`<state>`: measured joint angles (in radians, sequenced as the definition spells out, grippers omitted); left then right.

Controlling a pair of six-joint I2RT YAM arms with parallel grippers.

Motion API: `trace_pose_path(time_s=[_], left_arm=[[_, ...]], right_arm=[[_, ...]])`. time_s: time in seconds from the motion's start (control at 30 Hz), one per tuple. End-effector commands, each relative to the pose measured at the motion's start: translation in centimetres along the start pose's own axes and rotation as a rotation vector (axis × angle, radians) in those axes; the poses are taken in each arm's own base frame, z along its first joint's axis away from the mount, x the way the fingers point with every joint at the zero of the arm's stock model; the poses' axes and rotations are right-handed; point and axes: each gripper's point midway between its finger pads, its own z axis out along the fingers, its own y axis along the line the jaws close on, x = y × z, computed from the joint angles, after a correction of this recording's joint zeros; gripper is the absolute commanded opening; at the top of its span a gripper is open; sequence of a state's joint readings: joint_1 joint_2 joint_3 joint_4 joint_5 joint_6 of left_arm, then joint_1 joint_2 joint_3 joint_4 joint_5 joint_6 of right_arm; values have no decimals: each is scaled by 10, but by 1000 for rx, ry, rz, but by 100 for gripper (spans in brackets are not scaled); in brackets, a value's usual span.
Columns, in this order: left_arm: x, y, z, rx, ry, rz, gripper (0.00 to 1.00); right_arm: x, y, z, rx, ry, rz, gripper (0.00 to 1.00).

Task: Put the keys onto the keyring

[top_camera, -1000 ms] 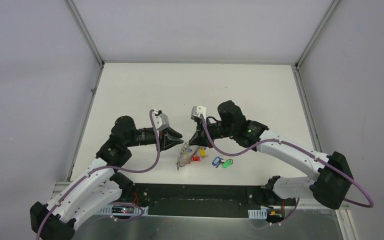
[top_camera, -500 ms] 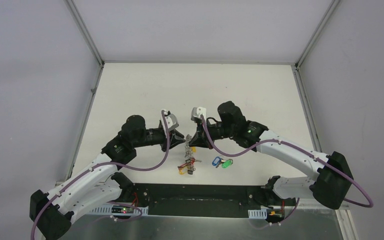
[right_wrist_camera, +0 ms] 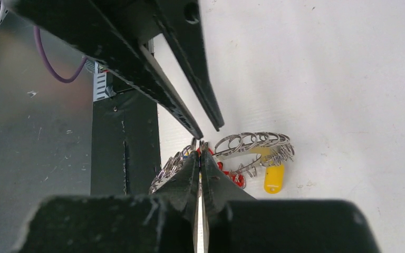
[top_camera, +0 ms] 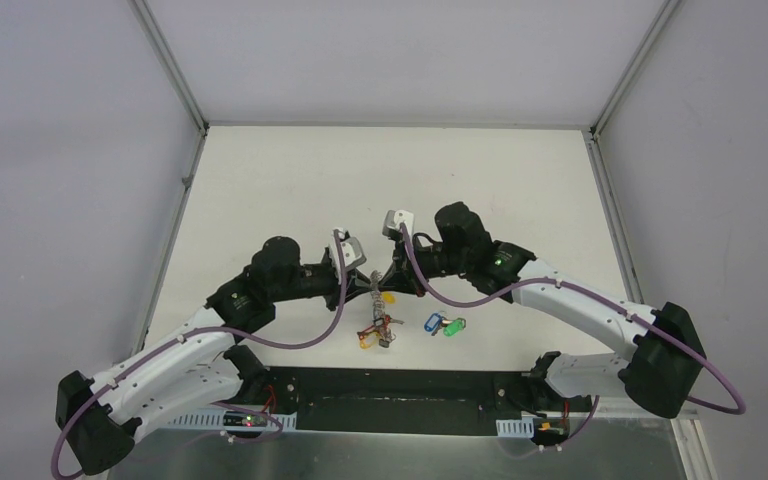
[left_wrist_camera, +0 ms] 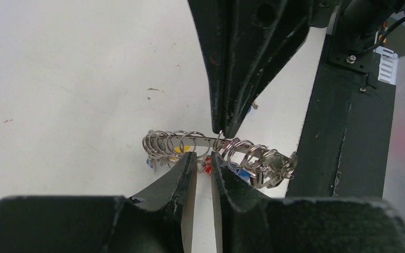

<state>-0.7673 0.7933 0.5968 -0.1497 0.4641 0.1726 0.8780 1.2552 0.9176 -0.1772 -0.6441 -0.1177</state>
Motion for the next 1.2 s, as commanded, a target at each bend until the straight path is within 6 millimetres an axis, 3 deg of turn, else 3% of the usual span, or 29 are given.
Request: trace_pose_path(time_s=[0.0, 0.33, 0.57, 0.8, 1.17], left_arm=[[-12, -4, -6, -9, -51, 35, 18], [-7, -23, 3, 67, -26, 49, 18], [-4, -21, 2, 46, -3, 58, 18], [-23, -6, -14, -63, -44, 105, 23], [-38, -21, -14, 49, -48, 180, 38]], right_arm=[[-36, -4, -3, 20, -92, -27, 0], [-36, -11, -1, 35, -88, 1, 0], [-37, -9, -2, 18, -92, 0, 0], [-37, 0, -5, -37, -99, -45, 0], [-32, 17, -8, -130, -112, -115, 0]])
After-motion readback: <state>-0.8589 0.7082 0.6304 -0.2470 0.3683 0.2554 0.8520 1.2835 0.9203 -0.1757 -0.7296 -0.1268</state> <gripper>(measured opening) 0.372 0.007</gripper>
